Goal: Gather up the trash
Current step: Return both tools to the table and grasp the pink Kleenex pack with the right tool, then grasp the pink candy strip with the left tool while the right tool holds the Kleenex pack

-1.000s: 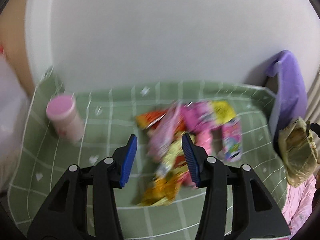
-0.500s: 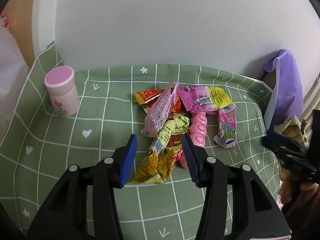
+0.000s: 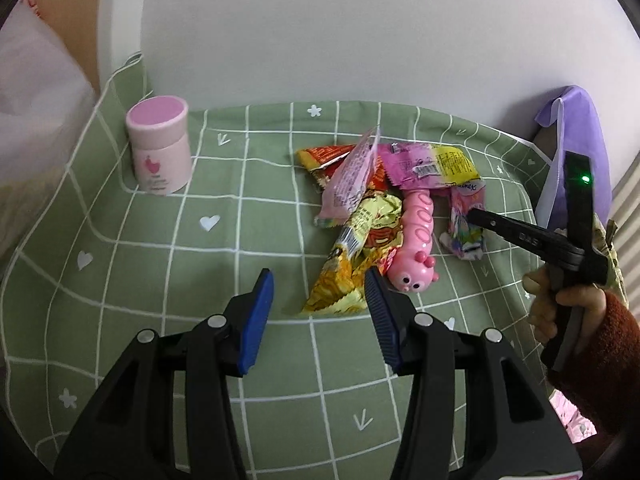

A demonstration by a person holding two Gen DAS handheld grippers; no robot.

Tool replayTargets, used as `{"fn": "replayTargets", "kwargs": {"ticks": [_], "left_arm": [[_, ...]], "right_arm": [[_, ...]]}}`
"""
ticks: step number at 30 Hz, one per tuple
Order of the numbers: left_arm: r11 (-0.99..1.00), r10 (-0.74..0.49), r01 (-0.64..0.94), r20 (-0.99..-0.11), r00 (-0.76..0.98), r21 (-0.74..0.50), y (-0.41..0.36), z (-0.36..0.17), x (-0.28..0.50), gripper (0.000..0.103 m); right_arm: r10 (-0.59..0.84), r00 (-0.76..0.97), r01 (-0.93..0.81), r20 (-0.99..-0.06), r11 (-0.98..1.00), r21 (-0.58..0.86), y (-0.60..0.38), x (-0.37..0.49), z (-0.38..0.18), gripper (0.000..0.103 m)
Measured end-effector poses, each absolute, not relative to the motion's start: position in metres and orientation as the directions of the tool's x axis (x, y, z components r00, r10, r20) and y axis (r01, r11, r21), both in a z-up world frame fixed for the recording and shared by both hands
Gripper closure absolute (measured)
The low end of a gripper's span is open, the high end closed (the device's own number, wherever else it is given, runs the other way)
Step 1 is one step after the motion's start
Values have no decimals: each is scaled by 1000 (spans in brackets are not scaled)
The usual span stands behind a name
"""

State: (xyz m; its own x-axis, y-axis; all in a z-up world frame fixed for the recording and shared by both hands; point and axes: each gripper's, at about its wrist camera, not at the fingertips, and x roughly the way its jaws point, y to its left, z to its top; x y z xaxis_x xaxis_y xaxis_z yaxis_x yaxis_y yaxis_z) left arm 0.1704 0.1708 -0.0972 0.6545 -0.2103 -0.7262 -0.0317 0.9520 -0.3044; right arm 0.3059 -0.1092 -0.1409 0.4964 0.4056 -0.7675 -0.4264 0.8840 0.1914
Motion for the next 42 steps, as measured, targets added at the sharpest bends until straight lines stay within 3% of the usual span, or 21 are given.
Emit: {"fn": "replayTargets", "kwargs": {"ticks": [12,19,20,25,32,42], "left_arm": [[947,-264,48,-685,679,-317,158,-84,232,58],[969,-224,54,-754,618,-243,144,-87,296,58],[970,-220,50,-763,608,-240,143,-89,301,60],[962,-243,35,-789,565,-272,138,-89,313,88],[968,-229,68,-742,630,-241,124,-59,286,96],[960,-254,107,-646,720,-258,122,-12,245,96]], "right_arm": [[380,518,-373,-766,907,198,-174,247,-109,99],[370,519,-356,-770,913,199,-197,222,-104,99],[367,521,-362,-771,913,190,-198,219,-103,99],[365,524,-350,-770,916,196,-206,211,-101,99],[377,532,-344,-759,915,213,-213,207,-101,99],[387,577,-373,-720,908,189,-211,197,-77,99]]}}
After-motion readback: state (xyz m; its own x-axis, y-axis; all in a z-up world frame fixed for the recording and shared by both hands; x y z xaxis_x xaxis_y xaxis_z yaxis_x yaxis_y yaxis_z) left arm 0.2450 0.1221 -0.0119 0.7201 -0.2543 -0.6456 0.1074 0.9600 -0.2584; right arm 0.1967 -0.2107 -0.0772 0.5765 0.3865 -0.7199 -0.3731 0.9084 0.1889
